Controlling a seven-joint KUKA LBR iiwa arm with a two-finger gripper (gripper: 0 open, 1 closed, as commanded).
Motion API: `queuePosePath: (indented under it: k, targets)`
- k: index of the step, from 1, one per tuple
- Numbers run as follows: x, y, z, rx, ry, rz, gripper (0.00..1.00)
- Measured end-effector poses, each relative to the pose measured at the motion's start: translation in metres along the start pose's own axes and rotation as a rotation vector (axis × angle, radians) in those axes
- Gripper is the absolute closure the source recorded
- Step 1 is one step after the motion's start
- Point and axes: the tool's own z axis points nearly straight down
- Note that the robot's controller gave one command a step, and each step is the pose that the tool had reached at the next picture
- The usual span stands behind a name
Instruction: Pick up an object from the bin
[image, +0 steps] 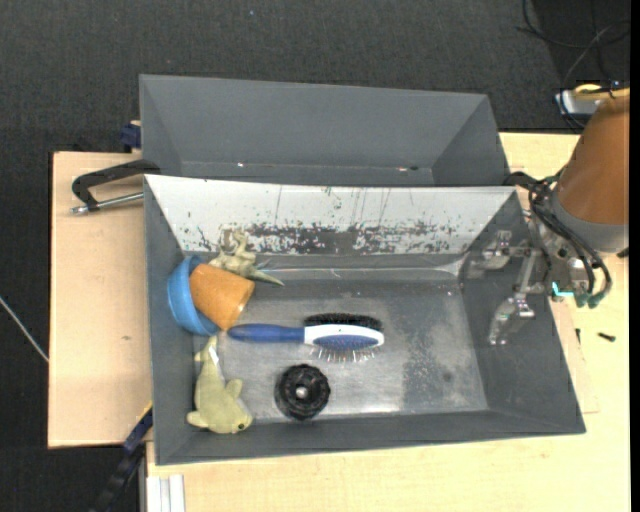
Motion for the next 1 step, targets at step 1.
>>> queuePosePath:
  k: [1]
  targets:
    - [-0.0614,0.0803,0.0742,-0.003,-0.006,-0.119,0.0]
